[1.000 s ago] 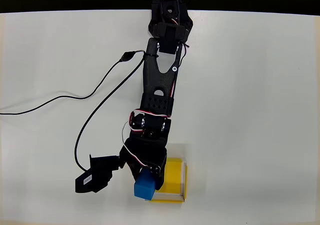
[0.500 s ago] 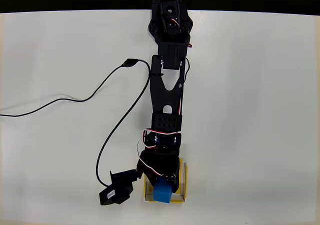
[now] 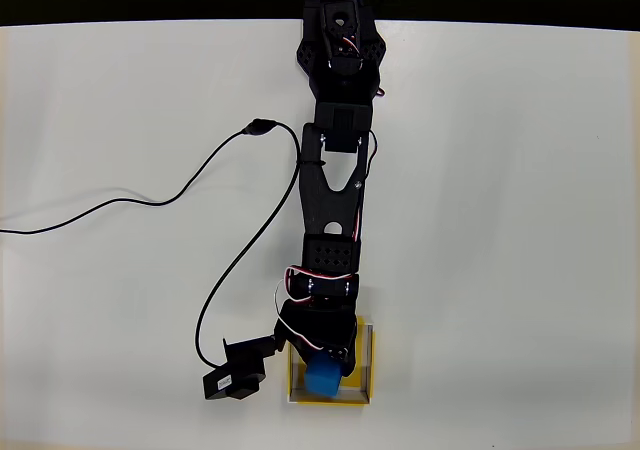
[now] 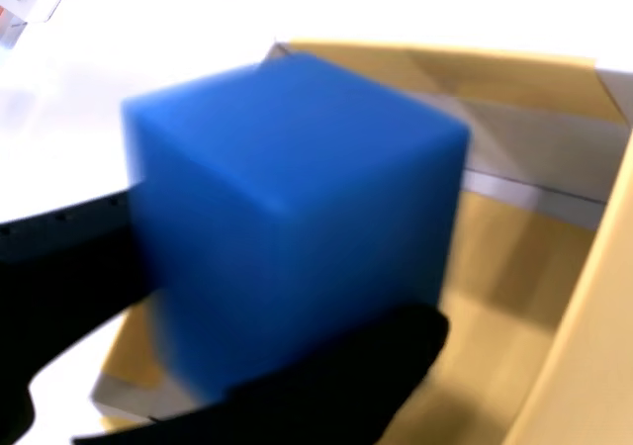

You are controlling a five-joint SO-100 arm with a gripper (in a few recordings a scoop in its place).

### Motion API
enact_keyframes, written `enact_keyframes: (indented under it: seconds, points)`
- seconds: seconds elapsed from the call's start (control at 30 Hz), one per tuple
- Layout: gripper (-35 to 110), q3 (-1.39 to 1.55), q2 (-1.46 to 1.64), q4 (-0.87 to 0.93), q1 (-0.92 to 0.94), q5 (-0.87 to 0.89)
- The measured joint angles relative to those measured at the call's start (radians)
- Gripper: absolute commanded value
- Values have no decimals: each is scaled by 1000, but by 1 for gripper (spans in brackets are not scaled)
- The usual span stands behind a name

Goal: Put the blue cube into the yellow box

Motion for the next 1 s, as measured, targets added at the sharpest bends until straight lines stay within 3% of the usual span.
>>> enact_keyframes:
  seconds: [0.2, 0.4, 0.57, 0.77, 1.0]
  points:
    - [34, 0, 0, -12, 0, -25]
    - [21, 2, 17, -12, -2, -60]
    - [13, 75, 212, 51, -5, -55]
    - [12, 370, 614, 129, -40, -54]
    - [12, 979, 1227, -8, -52, -126]
